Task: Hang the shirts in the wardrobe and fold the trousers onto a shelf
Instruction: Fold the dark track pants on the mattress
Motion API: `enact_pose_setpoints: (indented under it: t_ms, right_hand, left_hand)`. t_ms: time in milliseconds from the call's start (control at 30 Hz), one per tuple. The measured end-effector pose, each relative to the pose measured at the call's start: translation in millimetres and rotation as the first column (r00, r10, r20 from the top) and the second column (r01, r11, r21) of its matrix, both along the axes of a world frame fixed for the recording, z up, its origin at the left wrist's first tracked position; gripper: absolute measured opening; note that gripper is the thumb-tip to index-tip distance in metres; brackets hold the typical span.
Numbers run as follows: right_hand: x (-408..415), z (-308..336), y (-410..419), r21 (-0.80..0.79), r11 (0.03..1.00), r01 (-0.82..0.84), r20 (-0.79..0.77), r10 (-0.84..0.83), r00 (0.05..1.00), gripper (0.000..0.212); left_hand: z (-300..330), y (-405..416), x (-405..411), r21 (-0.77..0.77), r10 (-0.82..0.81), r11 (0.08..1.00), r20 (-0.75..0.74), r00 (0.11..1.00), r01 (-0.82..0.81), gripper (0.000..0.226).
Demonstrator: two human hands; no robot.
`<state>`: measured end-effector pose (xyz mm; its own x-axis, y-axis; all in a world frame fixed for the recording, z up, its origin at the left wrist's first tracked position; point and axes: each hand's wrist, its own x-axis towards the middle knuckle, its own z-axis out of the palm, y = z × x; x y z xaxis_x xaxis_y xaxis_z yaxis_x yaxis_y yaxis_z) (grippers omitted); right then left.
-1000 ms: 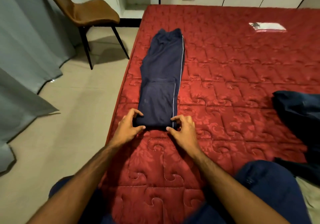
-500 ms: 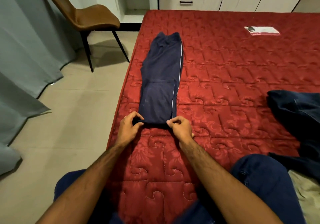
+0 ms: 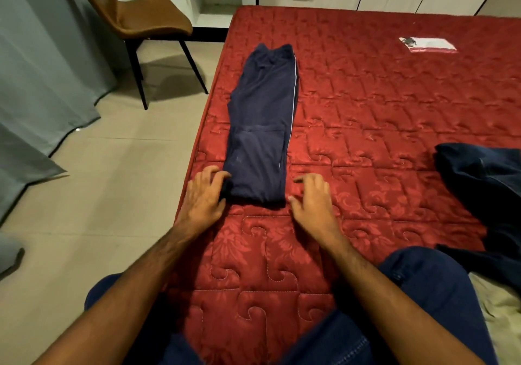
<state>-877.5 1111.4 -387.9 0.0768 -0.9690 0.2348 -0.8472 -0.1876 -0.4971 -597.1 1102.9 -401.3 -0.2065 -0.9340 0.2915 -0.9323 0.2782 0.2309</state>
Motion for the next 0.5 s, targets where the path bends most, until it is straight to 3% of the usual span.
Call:
enact_pose_setpoints:
  t_ms: [67, 167, 233, 333, 400, 500]
  right_hand:
    - [22.2, -3.3, 6.4, -0.037, 0.98, -0.195, -0.217, 0.183, 0.959, 0.068]
    - [49.8, -15.1, -1.2, 0.006, 0.957, -0.29, -0.477, 0.258, 0.84, 0.087]
    - [55.9, -17.1, -16.2, 0.055, 0.967, -0.248, -0.557, 0.236, 0.796, 0.087]
    - [52.4, -14.6, -38.1, 0.105, 0.968, -0.23, -0.674, 0.239, 0.699, 0.064]
    - [48.1, -10.3, -44.7, 0.148, 0.953, -0.264, -0.73, 0.285, 0.621, 0.063]
    - [39.2, -2.2, -43.3, 0.208, 0.916, -0.342, -0.804, 0.359, 0.475, 0.061]
  left_hand:
    - [2.4, 1.5, -10.8, -0.029, -0.06, 0.997, 0.222, 0.973, 0.068, 0.067]
    - [1.6, -13.7, -26.1, 0.032, -0.167, 0.985, 0.465, 0.869, 0.172, 0.072]
    - [1.9, -30.4, -31.7, 0.103, -0.15, 0.988, 0.54, 0.828, 0.112, 0.072]
    - [2.0, -46.2, -31.7, 0.219, -0.196, 0.973, 0.644, 0.74, 0.068, 0.063]
    - [-0.6, -45.6, -32.0, 0.263, -0.226, 0.963, 0.679, 0.698, 0.056, 0.063]
    - [-1.1, -36.5, -34.6, 0.263, -0.263, 0.958, 0.663, 0.701, 0.11, 0.058]
